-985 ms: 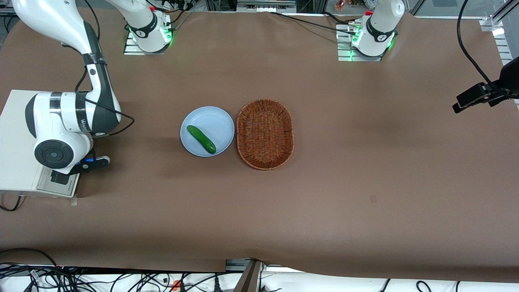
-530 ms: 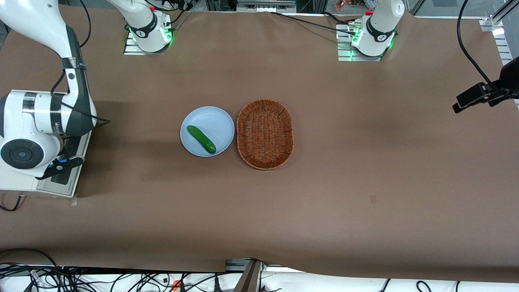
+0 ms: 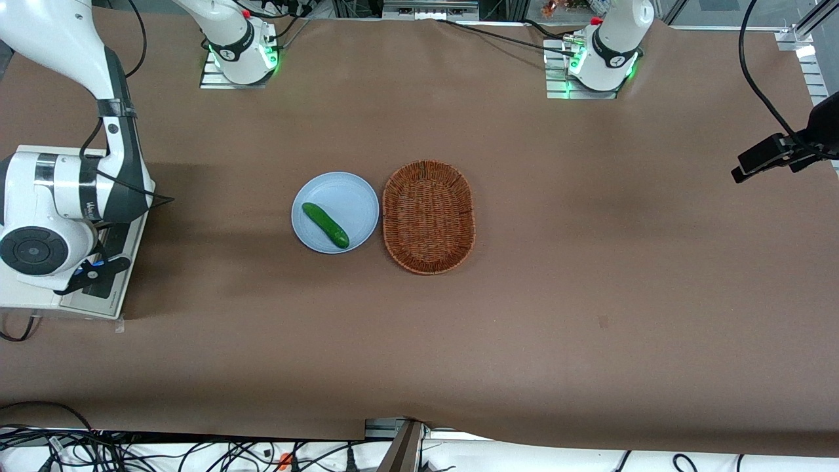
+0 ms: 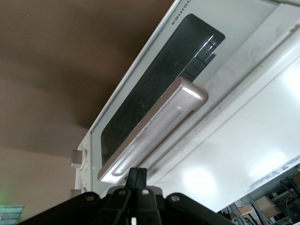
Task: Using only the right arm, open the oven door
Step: 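Hook the right gripper under the silver door handle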
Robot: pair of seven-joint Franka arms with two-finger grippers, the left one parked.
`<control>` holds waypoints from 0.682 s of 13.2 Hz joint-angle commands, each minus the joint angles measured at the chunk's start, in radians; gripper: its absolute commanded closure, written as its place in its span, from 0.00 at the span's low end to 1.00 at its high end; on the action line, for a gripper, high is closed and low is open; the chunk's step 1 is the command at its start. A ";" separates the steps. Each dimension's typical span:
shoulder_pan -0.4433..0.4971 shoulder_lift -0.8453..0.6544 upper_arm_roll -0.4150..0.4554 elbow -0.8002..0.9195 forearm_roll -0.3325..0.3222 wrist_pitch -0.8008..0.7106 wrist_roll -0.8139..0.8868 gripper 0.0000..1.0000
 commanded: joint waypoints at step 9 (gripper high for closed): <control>-0.015 0.056 0.009 -0.006 0.032 0.079 0.002 1.00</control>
